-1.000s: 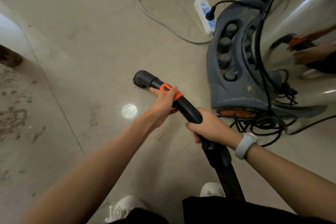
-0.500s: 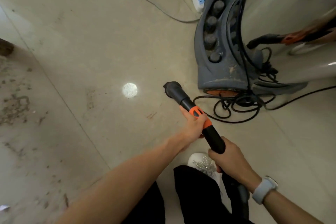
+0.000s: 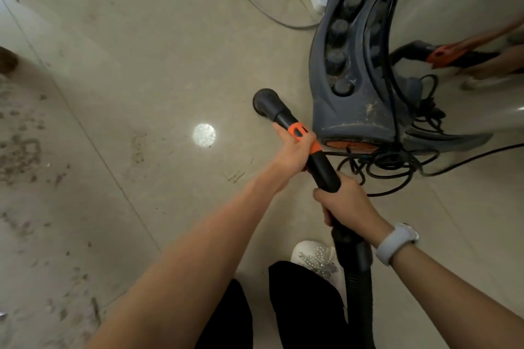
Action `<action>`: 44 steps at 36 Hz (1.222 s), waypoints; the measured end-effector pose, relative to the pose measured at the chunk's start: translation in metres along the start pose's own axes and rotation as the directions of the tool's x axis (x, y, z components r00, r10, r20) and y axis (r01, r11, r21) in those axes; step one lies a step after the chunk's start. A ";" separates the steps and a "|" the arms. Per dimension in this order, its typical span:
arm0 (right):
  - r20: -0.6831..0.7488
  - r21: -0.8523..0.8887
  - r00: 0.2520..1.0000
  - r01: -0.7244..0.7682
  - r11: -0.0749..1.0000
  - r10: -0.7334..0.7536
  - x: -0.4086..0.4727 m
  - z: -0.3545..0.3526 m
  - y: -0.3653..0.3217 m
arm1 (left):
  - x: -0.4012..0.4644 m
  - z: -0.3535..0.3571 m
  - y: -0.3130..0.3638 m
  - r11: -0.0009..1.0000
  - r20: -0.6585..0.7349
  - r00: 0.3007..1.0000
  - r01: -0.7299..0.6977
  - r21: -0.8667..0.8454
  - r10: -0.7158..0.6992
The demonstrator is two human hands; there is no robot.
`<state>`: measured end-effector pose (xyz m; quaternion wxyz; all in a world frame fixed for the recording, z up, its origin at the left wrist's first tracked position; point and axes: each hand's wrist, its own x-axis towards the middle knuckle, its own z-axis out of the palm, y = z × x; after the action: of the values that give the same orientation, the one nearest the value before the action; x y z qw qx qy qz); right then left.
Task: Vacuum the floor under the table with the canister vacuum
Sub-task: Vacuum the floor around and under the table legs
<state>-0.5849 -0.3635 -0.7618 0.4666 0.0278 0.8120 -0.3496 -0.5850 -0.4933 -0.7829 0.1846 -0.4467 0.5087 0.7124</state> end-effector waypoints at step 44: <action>0.342 -0.522 0.939 0.210 0.826 -0.023 0.008 0.029 -0.069 | -0.043 -0.066 -0.017 0.868 -0.345 0.914 0.016 -0.496 -0.215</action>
<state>-0.5934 -0.4350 -0.7403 0.5579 -0.2152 0.7911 -0.1287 -0.5198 -0.5369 -0.7628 0.0056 -0.6411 0.3127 0.7008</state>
